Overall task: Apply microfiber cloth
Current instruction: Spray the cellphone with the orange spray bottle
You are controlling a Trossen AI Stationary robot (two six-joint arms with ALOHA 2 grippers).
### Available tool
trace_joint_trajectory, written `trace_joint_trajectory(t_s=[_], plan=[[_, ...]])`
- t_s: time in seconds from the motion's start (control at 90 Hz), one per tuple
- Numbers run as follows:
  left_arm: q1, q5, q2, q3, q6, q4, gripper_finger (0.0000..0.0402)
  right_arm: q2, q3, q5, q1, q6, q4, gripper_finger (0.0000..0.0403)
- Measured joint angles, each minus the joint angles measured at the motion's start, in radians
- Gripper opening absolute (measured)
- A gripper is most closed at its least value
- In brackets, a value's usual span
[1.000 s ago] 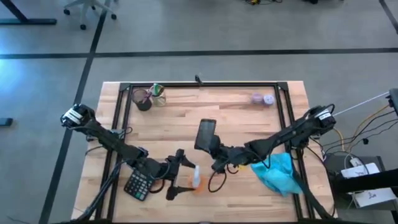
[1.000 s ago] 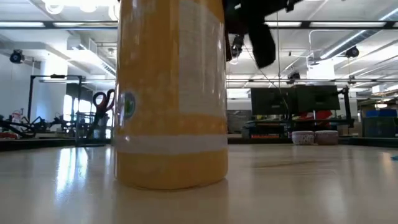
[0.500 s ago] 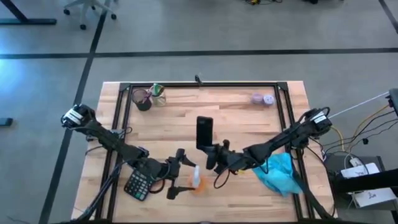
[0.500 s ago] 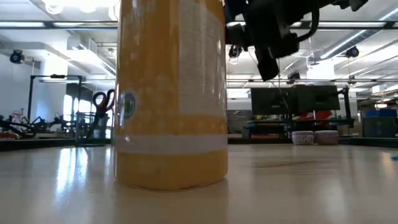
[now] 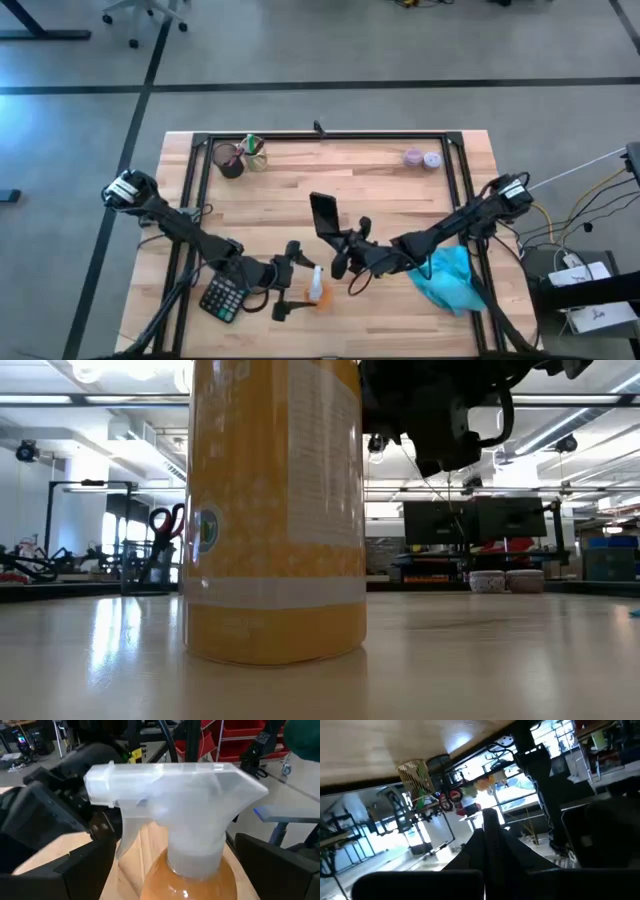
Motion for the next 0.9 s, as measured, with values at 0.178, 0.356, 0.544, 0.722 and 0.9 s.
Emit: trace_joint_trajectory(t_s=[0.178,0.356,0.544,0.722,0.9], plan=[[-0.001,-0.058,-0.004,0.0,0.039,0.001,0.0387,0.0,0.0,0.0,0.046,0.032,0.0,0.0007],[0.002,-0.058,0.004,0.0,0.018,0.053,0.0387,0.0,0.0,0.024,0.081,0.035,0.0,0.0007],[0.002,-0.048,0.026,0.0,0.02,0.075,0.0387,0.0,0.0,0.024,0.077,0.002,0.0,0.0007],[0.002,-0.047,0.037,0.0,0.013,0.075,0.0387,0.0,0.0,0.016,0.054,0.002,0.0,0.0007],[0.002,-0.047,0.037,0.0,0.003,0.098,0.0387,0.0,0.0,-0.037,0.021,-0.006,0.0,0.0007]])
